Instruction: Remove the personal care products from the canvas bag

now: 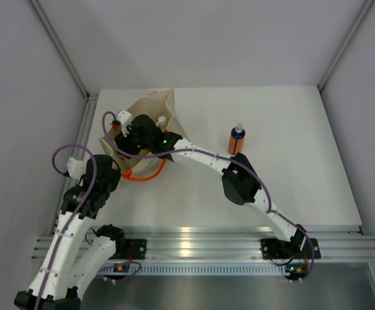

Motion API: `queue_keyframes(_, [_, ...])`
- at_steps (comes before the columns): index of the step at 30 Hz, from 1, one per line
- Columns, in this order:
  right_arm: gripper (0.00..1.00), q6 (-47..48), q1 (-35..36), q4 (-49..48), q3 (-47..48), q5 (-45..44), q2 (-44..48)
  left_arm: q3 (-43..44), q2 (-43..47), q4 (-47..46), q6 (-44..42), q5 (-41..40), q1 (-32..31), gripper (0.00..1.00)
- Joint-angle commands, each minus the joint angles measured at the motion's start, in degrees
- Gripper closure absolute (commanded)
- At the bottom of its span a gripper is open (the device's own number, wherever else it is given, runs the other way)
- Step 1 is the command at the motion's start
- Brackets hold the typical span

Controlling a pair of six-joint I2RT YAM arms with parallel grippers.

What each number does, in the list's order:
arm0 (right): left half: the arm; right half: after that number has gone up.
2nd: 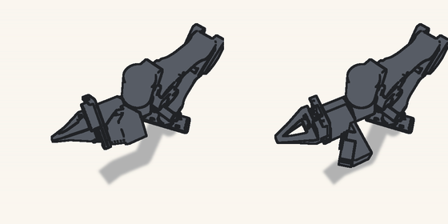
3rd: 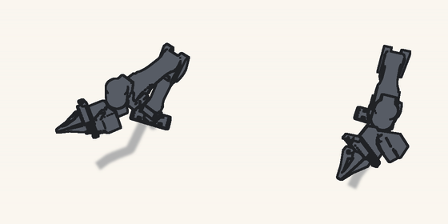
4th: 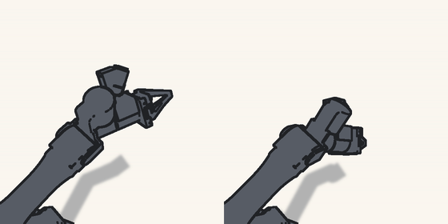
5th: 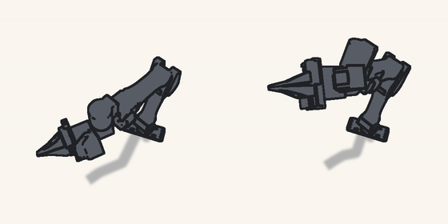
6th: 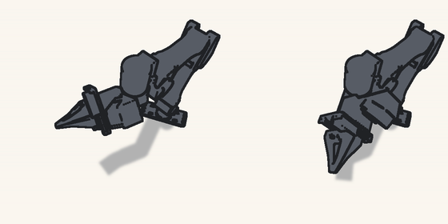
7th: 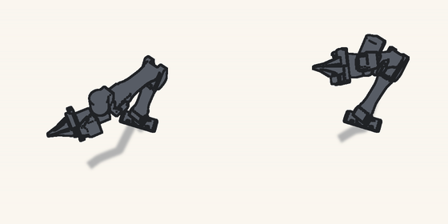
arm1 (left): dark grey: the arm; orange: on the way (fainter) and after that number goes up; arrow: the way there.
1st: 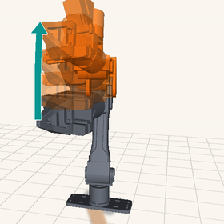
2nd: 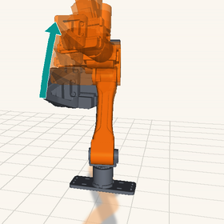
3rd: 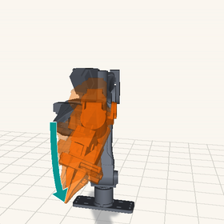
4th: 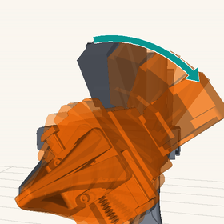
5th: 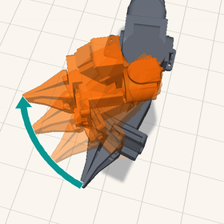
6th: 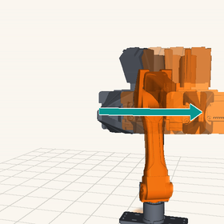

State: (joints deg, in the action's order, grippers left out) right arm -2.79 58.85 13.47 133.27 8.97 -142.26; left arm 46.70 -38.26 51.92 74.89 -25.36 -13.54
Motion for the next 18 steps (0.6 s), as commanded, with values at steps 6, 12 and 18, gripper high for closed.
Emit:
queue_keyframes(6, [1.0, -3.2, 0.2, -6.6, -5.4, -3.3, 8.8, 0.4, 0.8, 0.0, 0.0, -1.6, 0.1, 1.0])
queue_keyframes(12, [1.0, -2.7, 0.3, -9.3, -5.7, -4.2, 13.7, 0.8, 0.7, 0.0, -0.5, -2.1, 0.1, 1.0])
queue_keyframes(18, [1.0, -1.7, 0.4, -9.7, -5.9, -3.5, 17.1, 0.7, 0.6, 0.0, -0.5, -2.0, 0.1, 1.0])
